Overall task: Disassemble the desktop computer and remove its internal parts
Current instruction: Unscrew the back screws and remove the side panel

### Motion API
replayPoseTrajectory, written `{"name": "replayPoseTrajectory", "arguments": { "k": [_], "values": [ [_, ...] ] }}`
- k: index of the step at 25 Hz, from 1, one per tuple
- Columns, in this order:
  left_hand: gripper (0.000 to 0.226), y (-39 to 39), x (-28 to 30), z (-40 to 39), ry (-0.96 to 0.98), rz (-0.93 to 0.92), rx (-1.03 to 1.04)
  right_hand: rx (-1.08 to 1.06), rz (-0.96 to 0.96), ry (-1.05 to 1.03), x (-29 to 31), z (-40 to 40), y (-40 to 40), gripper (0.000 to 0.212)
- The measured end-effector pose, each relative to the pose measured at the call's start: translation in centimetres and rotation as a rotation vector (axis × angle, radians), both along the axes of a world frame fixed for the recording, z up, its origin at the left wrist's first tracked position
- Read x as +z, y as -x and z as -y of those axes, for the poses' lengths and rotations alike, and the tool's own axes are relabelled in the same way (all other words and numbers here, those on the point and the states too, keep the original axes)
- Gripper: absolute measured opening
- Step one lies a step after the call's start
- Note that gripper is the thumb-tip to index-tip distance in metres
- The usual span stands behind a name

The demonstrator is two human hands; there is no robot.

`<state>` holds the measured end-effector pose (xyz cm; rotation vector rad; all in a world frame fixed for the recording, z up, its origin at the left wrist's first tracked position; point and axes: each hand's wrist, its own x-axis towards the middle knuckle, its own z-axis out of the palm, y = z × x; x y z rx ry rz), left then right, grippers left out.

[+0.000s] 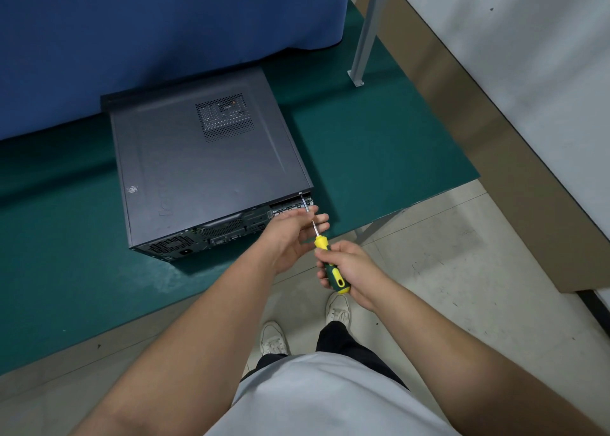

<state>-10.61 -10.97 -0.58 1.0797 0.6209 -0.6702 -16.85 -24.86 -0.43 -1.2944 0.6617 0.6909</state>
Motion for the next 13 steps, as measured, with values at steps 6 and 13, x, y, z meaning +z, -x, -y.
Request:
{"name": "replayPoseTrajectory", "arguments": {
  "k": [6, 13],
  "values": [
    [0.018, -0.3, -0.6, 0.3, -0.211, -0.027, -0.002, 0.019, 0.004, -0.01, 0.1, -0.6, 0.1, 0.04],
    [0.019, 0.1, -0.6, -0.4, -0.016, -0.003, -0.067, 0.085, -0.041, -0.13, -0.2, 0.7, 0.5, 0.025]
  ]
}}
